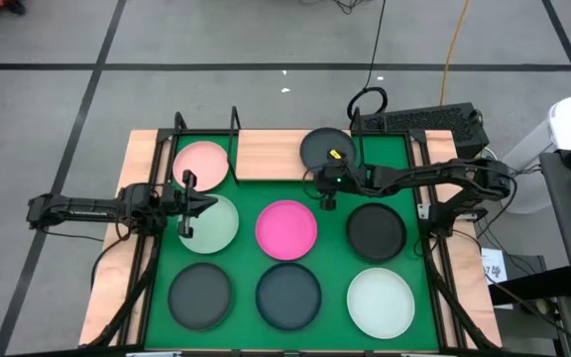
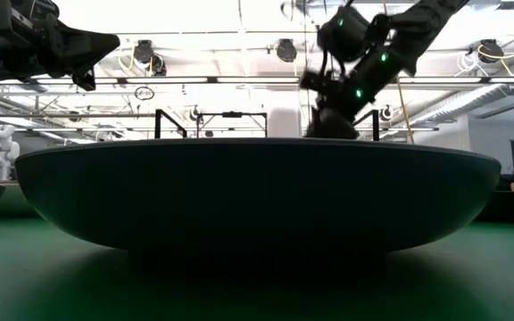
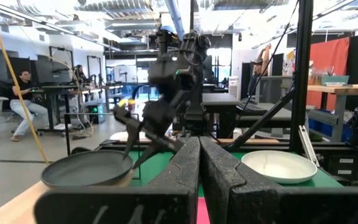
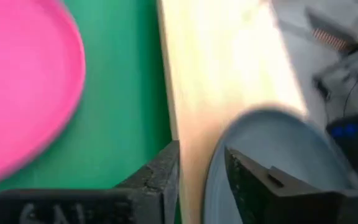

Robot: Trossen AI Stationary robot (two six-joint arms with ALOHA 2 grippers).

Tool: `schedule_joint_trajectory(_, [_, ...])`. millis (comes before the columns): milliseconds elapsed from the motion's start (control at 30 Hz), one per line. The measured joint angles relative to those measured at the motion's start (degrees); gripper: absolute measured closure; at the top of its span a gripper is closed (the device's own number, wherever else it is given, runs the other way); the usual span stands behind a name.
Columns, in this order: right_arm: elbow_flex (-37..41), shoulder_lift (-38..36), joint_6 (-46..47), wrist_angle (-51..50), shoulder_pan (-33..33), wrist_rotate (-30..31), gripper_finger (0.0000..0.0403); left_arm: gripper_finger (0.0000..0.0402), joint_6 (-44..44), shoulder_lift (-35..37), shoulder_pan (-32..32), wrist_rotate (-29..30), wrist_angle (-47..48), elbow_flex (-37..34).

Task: Place and stack plates onto a shelf
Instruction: Stack the light green plate on top of the dark blue plate on the shelf

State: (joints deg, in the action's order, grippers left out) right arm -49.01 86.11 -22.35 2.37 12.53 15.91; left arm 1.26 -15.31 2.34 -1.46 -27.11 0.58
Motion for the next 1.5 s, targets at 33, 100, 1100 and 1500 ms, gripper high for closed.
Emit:
schedule_joint_trajectory(33, [0.0, -1.05, 0.0, 0.68, -0.68, 0.07, 0.0283, 0.0385, 0.0, 0.0, -0.01, -0.01, 0.02, 0.0])
schedule_joint_trajectory(100, [0.0, -3.72, 0.27, 2.63, -2.22, 0.15, 0.0277, 0.0385, 0.0, 0.02, 0.0, -0.01, 0.0, 0.0])
schedule_joint_trajectory(1100, [24.77, -35.22, 11.58, 36.13, -23.18, -10.02, 0.0302, 0.0385, -9.92, 0.02, -0.01, -0.03, -0.09, 0.0])
schedule_joint_trajectory(1500, [25.09, -35.63, 7.76, 37.66, -23.12, -9.83, 0.0302, 0.0385, -8.61, -6.87, -0.21, 5.4, 25.74, 19.75])
